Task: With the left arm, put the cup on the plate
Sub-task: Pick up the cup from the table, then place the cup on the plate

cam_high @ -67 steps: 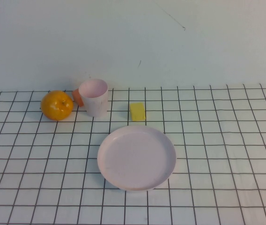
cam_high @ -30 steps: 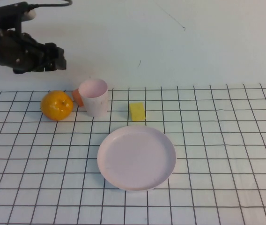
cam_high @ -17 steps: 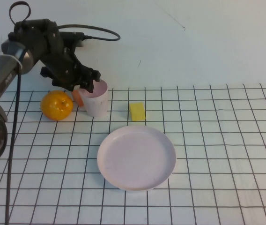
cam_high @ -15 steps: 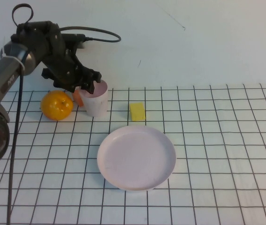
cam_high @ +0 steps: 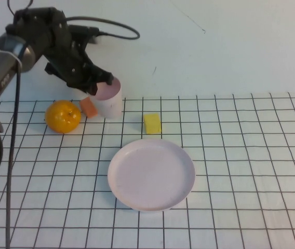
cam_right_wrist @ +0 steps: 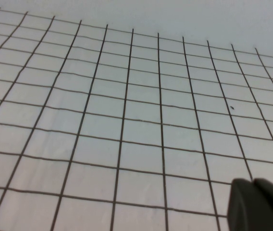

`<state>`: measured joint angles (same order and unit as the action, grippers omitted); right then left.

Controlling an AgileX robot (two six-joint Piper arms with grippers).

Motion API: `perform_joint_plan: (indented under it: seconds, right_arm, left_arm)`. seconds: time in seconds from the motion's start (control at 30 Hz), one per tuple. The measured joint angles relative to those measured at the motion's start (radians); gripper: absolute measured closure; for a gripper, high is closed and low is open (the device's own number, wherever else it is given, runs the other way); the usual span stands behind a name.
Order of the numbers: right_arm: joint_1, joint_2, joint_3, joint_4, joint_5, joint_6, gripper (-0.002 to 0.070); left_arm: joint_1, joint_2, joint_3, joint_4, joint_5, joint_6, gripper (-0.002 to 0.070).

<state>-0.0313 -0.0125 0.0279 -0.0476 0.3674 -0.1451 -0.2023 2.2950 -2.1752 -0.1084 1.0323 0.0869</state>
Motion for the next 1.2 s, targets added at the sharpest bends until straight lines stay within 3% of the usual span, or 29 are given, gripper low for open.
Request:
perform_joint_plan:
  seconds: [0.23,0.5,0.87,1.2]
  right_arm:
    - [0.0,0.0,0.0,0.0,0.0,0.0,0.0678]
    - [0.0,0.0,0.0,0.0,0.0,0.0,0.0678]
    - [0.0,0.0,0.0,0.0,0.0,0.0,0.0678]
    - [0.0,0.0,0.0,0.0,0.0,0.0,0.0678]
  left_arm:
    - [-0.012,-0.204,-0.004,-0.146,0.169,0.049,0.0663]
    - [-0.097,-0.31,0.143,-0.156,0.202,0.056,0.0663]
    - [-0.315,-0.301,0.447,0.019,-0.019,0.032,0.0663]
    - [-0.338,-0.299,0.545,0.114,-0.133,-0.024,0.0664]
